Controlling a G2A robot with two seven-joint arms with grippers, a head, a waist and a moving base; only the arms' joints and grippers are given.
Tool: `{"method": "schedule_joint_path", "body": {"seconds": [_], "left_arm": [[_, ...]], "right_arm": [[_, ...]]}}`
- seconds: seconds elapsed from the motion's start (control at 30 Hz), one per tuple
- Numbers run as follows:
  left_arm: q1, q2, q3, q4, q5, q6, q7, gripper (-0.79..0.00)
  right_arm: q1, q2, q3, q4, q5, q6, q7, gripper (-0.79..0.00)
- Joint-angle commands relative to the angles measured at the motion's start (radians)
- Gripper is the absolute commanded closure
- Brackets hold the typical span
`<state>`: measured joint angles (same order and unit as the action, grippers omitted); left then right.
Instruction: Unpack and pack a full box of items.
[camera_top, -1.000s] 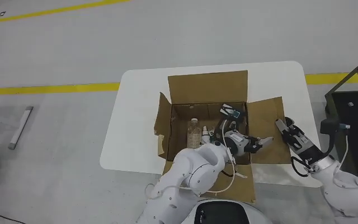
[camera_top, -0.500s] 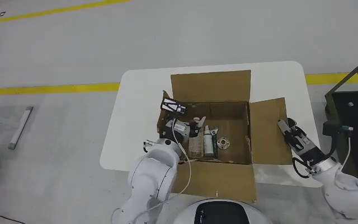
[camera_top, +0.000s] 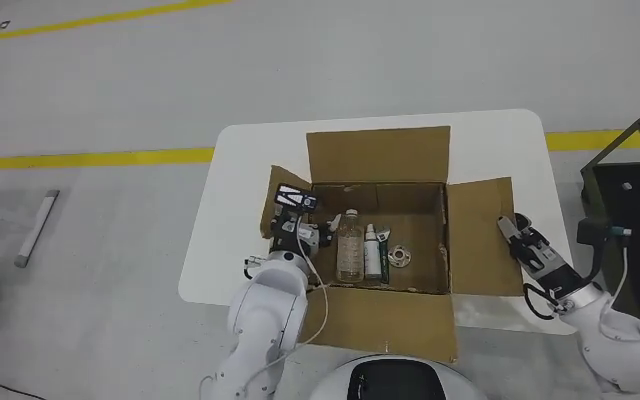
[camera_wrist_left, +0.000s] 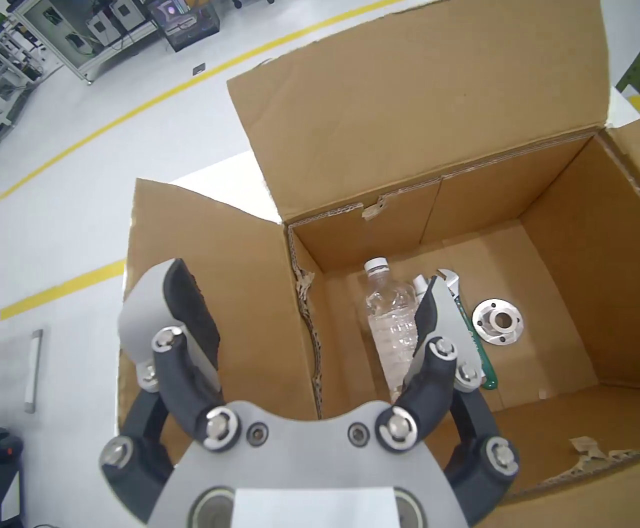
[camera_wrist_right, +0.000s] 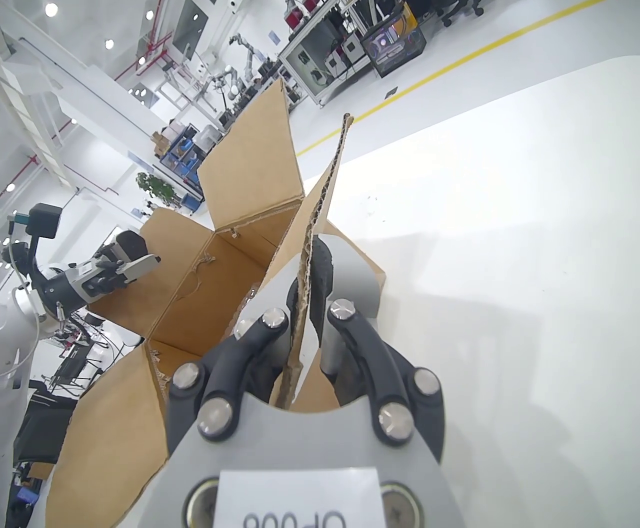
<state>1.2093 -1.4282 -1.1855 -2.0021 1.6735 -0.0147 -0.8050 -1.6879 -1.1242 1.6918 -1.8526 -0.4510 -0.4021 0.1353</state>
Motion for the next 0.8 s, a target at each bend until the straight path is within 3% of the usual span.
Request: {"method": "schedule_joint_path", "body": {"seconds": [0.0,0.77], "left_arm": [[0.001,0.002,-0.009,0.007,0.021,-0.010,-0.003,-0.785],[0.038,0.006,-0.047,0.040,0.037,-0.035,-0.014,-0.785]], "right_arm": [[-0.002,-0.001,0.000,0.001,-0.001,0.001,0.000,0.000],[-0.013,-0.006,-0.004,0.023,-0.025,-0.005,0.006,0.000]]}}
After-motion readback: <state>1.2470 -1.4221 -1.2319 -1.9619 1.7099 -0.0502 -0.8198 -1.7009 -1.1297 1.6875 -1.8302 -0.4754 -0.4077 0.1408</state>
